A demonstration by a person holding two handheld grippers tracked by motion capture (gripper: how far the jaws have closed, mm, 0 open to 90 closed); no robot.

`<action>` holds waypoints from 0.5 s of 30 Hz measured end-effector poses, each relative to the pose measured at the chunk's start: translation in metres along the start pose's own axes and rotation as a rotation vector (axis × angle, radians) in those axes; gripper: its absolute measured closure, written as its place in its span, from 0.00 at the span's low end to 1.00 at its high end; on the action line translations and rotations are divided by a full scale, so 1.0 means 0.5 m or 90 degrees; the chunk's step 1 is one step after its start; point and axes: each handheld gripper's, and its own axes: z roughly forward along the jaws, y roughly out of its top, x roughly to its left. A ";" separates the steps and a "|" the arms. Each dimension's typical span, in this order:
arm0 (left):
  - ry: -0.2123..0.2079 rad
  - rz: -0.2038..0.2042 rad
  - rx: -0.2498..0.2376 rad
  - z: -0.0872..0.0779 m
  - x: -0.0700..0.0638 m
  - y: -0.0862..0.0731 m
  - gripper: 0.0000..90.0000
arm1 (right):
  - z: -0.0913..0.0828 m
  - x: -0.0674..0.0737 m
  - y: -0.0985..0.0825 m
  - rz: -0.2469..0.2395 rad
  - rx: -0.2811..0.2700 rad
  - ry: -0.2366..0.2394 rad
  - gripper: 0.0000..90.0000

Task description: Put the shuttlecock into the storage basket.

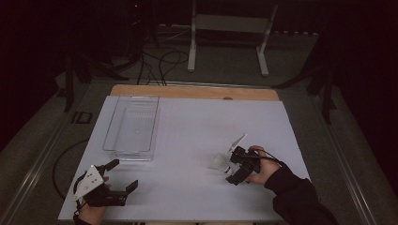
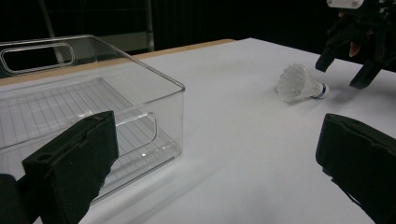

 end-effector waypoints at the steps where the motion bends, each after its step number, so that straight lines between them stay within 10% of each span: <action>1: 0.000 0.000 0.000 0.000 0.000 0.000 0.00 | 0.003 0.001 0.004 0.000 0.004 -0.002 0.19; 15: 0.000 0.000 0.002 0.001 0.000 0.000 0.00 | 0.025 0.001 0.021 0.032 0.034 -0.013 0.39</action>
